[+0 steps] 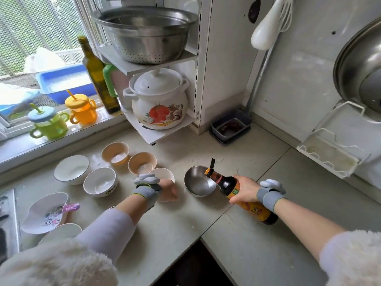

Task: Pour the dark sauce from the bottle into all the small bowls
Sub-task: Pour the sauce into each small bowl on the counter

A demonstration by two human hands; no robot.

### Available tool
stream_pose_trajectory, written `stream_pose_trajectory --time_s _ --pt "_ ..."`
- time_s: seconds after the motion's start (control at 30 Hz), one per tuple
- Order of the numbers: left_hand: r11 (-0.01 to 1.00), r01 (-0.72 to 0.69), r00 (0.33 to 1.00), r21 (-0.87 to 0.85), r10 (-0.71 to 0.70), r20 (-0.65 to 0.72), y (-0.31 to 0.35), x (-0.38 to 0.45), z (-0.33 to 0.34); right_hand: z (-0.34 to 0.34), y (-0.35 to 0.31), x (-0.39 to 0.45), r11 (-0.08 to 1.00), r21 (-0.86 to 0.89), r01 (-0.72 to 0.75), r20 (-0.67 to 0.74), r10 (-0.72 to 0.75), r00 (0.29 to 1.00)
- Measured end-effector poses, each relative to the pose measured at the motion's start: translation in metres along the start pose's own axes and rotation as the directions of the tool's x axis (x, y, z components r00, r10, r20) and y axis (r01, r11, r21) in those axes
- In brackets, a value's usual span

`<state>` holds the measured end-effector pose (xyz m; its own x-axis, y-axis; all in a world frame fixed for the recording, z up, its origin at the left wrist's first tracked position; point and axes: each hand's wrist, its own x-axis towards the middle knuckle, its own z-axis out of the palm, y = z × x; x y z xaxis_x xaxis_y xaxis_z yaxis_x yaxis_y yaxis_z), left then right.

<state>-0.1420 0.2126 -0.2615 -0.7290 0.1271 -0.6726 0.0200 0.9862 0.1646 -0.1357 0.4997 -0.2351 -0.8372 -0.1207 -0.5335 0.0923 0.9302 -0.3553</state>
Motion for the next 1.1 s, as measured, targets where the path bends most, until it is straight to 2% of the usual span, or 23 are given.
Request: stream_pose_trajectory --time_s 0.4,1.1 --pt "0.997 -0.069 0.997 -0.043 0.071 0.035 -0.015 0.010 0.004 0.000 -0.003 0.001 0.994 -0.105 -0.005 0.004 0.005 1.000" --pt "0.998 -0.021 0.999 -0.058 0.023 0.047 -0.013 -0.001 0.002 -0.002 -0.001 -0.006 0.988 -0.156 -0.010 0.010 0.012 1.000"
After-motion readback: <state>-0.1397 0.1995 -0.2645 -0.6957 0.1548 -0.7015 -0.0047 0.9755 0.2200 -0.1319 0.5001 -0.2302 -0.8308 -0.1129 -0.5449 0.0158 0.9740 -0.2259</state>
